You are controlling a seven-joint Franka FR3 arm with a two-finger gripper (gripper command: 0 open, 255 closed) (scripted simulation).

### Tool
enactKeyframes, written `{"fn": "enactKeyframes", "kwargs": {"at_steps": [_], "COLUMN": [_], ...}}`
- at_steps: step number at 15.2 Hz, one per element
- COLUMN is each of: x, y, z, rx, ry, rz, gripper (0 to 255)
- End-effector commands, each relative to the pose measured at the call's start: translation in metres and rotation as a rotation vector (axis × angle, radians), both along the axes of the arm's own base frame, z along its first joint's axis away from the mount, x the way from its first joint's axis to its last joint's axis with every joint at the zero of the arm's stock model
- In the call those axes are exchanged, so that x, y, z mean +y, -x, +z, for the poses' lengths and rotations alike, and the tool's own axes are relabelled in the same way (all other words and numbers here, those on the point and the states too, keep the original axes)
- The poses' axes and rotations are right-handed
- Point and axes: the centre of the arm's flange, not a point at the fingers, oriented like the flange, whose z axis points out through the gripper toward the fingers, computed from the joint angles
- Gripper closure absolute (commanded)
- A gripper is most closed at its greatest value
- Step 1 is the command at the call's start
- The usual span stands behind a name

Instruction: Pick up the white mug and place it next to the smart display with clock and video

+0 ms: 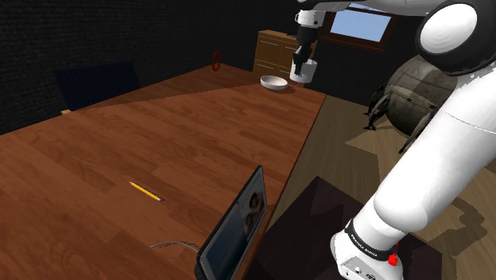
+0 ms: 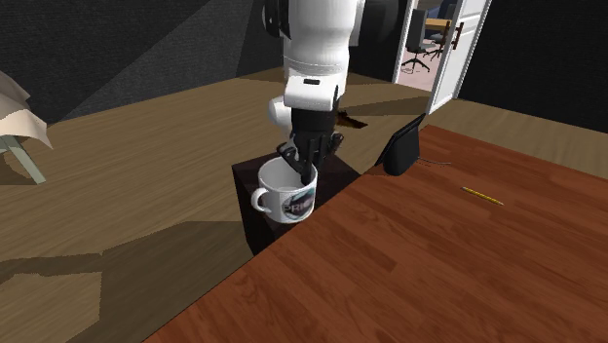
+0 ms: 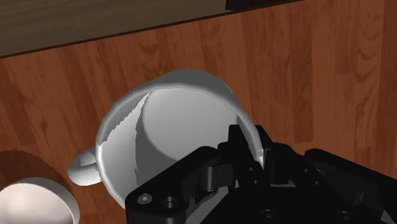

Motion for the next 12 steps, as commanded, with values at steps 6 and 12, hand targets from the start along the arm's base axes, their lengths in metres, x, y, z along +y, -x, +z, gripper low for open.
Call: {"fn": "enactKeyframes", "kwargs": {"at_steps": [6, 12], "x": [0.089, 0.166], "y": [0.022, 0.041], "z": [0.001, 0.001], "rx": [0.0, 0.0], "ry": [0.0, 0.0], "rz": [-0.001, -0.001], "gripper": [255, 255]}}
